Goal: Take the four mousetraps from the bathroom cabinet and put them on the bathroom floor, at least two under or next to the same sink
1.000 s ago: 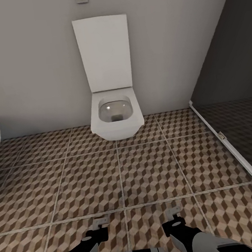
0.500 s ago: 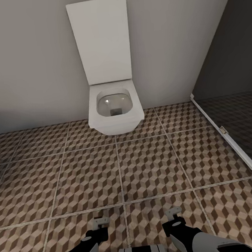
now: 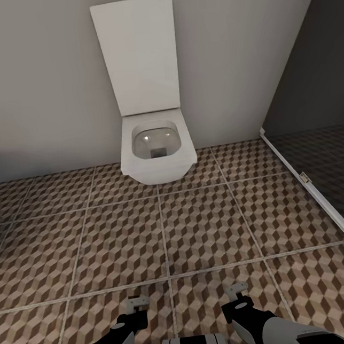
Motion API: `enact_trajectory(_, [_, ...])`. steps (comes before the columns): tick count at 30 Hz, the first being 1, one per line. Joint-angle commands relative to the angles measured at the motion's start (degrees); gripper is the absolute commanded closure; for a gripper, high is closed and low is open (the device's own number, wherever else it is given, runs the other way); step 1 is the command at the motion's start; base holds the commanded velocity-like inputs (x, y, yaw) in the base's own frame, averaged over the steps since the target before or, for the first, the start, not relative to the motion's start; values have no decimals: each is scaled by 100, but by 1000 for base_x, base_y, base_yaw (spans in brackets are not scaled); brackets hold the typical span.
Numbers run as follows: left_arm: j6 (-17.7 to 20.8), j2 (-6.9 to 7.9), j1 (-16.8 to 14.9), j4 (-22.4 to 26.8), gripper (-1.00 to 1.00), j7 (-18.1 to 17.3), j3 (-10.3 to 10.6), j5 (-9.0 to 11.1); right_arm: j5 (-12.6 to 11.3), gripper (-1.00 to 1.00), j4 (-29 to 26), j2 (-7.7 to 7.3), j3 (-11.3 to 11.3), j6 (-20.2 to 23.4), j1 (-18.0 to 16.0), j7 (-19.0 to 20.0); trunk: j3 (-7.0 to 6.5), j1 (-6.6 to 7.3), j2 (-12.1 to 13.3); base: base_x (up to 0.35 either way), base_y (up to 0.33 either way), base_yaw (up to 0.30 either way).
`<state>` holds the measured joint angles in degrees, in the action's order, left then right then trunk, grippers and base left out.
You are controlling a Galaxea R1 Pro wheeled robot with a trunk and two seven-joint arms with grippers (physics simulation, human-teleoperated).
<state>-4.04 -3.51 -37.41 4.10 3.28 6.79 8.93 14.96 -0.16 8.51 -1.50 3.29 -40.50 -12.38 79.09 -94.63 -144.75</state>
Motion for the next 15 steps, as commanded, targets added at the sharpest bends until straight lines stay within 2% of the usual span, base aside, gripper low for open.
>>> enact_trajectory(1, [-18,-1,-3,-6,100,23,50,38,50,100,-2,2,-17,31,-2,-16,3,1,-1,0,0,0])
enact_trajectory(5, [-18,-1,-3,-6,100,23,51,38,50,100,-2,2,-17,37,-2,-18,3,1,-1,0,0,0])
enact_trajectory(13, [-10,-1,-3,-6,100,23,51,38,49,100,-2,2,-14,48,-2,-18,181,-20,-12,0,0,0])
enact_trajectory(15, [-12,-1,-3,-6,100,23,51,38,50,100,-2,2,-14,52,-2,-17,181,-20,-12,0,0,0])
